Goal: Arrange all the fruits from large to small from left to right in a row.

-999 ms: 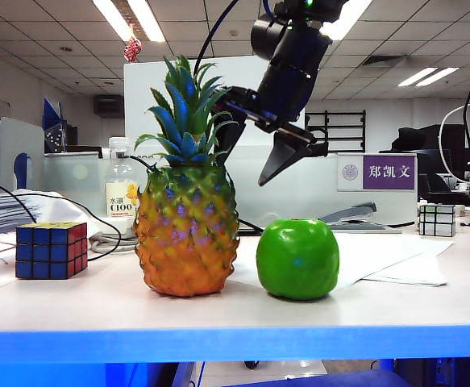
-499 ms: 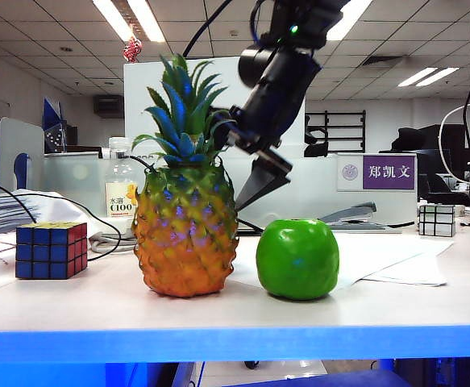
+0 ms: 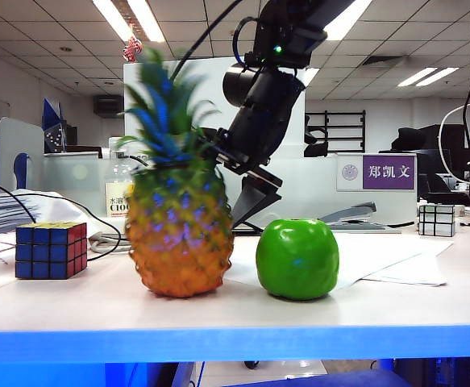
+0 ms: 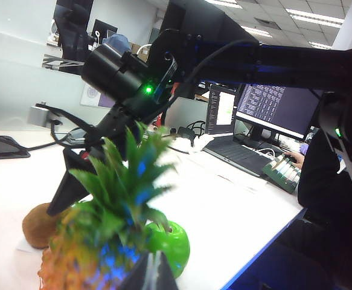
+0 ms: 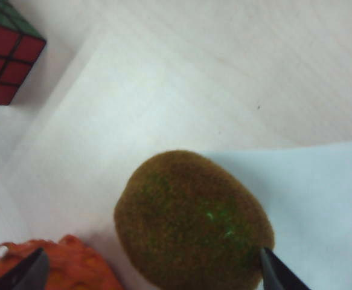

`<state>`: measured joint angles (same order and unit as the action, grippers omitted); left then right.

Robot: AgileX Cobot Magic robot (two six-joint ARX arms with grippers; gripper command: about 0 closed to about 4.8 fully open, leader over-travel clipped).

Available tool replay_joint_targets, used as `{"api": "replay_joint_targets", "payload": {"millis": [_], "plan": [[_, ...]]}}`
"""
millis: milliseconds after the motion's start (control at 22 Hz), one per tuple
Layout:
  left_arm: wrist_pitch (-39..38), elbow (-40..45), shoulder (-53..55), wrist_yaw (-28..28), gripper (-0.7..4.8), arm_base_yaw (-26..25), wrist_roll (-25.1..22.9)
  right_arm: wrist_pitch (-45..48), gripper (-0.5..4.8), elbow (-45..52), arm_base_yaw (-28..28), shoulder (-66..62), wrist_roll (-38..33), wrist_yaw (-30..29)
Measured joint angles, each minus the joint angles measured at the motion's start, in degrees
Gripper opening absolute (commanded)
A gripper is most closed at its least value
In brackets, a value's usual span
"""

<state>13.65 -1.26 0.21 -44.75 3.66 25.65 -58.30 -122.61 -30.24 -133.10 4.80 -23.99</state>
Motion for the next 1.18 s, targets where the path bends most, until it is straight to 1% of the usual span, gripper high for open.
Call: {"api": "replay_joint_targets", "payload": {"millis": [272, 318, 363, 454, 499, 590, 635, 681, 772, 862, 953, 999, 1044, 1089, 1135, 1180], "plan": [[-0.4, 0.0, 0.0, 0.0, 0.22, 0.0, 0.0, 2.1, 4.79, 0.0, 0.0, -1.3, -0.3, 0.1], [-0.4, 0.0, 0.0, 0.0, 0.22, 0.0, 0.0, 2.3, 4.39, 0.0, 0.0, -1.7, -0.3, 0.2], [-0.4, 0.0, 0.0, 0.0, 0.22, 0.0, 0.0, 2.5, 3.60, 0.0, 0.0, -1.8, -0.4, 0.4], [-0.5, 0.0, 0.0, 0.0, 0.22, 0.0, 0.0, 2.9, 2.51, 0.0, 0.0, -1.8, -0.5, 1.3], [-0.5, 0.0, 0.0, 0.0, 0.22, 0.0, 0.0, 3.6, 2.38, 0.0, 0.0, -1.7, -0.4, 1.3], [-0.5, 0.0, 0.0, 0.0, 0.22, 0.0, 0.0, 4.5, 2.29, 0.0, 0.0, -1.7, -0.5, 1.7], [-0.5, 0.0, 0.0, 0.2, 0.22, 0.0, 0.0, 4.7, 1.91, 0.0, 0.0, -1.7, -0.5, 1.7], [-0.6, 0.0, 0.0, 0.3, 0.22, 0.0, 0.0, 5.0, 1.68, 0.0, 0.0, -1.7, -0.5, 1.8], [-0.6, 0.0, 0.0, 0.4, 0.22, 0.0, 0.0, 6.2, 1.54, 0.0, 0.0, -1.7, -0.6, 2.0], [-0.6, 0.0, 0.0, 0.4, 0.22, 0.0, 0.0, 6.9, 1.16, 0.0, 0.0, -1.8, -1.6, 3.1], [-0.6, 0.0, 0.0, 0.4, 0.22, 0.0, 0.0, 7.6, 1.18, -0.1, 0.0, -1.7, -1.7, 3.3], [-0.6, 0.0, 0.0, 0.4, 0.22, 0.0, 0.0, 7.5, 1.79, 0.0, 0.0, -1.8, -1.8, 3.3], [-0.6, 0.0, 0.0, 0.4, 0.22, 0.0, 0.0, 7.5, 2.85, 0.0, 0.0, -1.7, -1.8, 3.3], [-0.6, 0.0, 0.0, 0.4, 0.22, 0.0, 0.0, 7.4, 3.60, 0.0, 0.0, -1.7, -1.7, 3.3], [-0.6, 0.0, 0.0, 0.4, 0.22, 0.0, 0.0, 7.1, 3.75, 0.0, 0.0, -1.8, -1.8, 3.4], [-0.6, 0.0, 0.0, 0.4, 0.22, 0.0, 0.0, 6.6, 3.75, 0.0, 0.0, -1.8, -1.8, 3.4]]}}
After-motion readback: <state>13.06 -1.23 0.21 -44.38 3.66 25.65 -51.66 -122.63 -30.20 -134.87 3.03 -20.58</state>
